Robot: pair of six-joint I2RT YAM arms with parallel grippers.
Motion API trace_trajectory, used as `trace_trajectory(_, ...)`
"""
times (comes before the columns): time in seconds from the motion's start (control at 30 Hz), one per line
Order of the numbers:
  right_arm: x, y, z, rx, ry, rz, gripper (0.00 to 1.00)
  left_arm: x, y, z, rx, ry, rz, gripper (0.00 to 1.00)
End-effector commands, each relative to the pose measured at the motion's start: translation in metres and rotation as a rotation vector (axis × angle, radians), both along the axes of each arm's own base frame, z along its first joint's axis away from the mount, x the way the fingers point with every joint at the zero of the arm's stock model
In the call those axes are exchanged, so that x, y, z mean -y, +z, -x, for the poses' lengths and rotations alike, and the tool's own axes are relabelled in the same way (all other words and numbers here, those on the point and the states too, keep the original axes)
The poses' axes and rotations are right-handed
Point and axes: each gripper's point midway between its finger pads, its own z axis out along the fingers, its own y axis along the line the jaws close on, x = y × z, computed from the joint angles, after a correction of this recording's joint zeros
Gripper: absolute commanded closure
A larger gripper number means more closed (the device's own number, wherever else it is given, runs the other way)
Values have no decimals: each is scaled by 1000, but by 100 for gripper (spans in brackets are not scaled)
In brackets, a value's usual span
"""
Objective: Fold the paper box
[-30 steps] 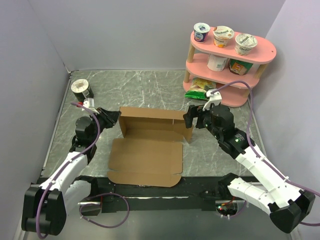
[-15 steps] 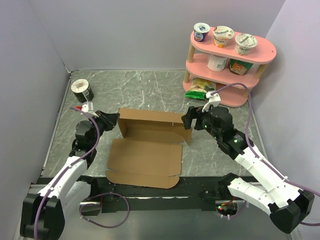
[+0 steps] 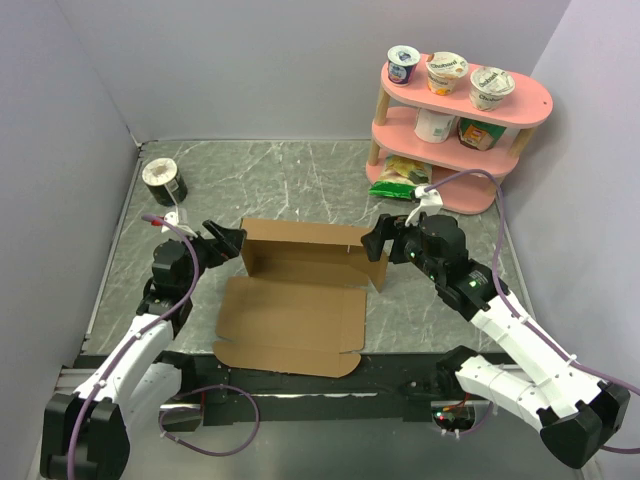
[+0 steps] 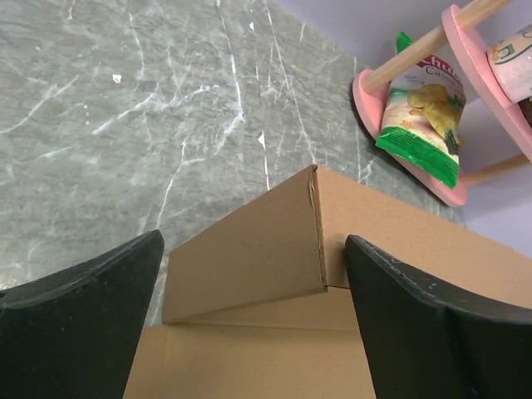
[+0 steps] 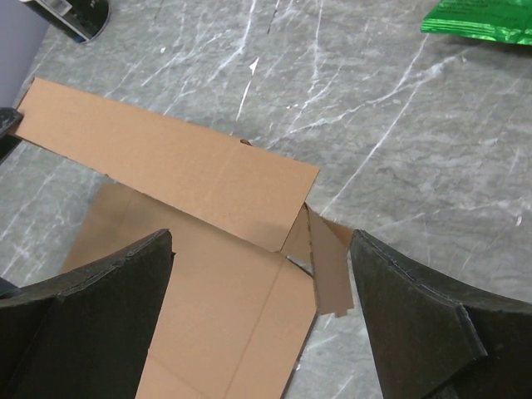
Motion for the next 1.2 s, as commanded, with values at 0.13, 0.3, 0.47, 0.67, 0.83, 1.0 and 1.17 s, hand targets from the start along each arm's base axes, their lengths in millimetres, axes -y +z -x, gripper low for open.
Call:
trace_trajectory(0.13, -9, 36, 13, 36, 38, -123, 10, -2, 13, 23, 135, -15, -12, 4)
trace_trajectory(0.3, -20, 33, 15, 28, 73, -121, 10, -1, 9, 47, 239, -50, -9, 4)
trace_trajectory(0.47, -33, 36, 14, 34, 109, -109, 10, -2, -17, 41, 157, -49, -51, 4)
trace_trajectory(0.67, -37, 41, 7, 20, 48, -95, 17, 8, -17, 20, 156, -94, -105, 1)
trace_trajectory(0.83, -31, 37, -13, -25, -71, -2, 12, 21, -6, 4, 206, -124, -176, 6)
trace_trajectory(1.0, -34, 25, -25, -101, -102, 78, 9, 29, -8, -5, 231, -121, -236, 10)
trace_trajectory(1.17, -44, 17, -42, -135, -110, 109, 8, 30, -11, -10, 257, -100, -288, 22)
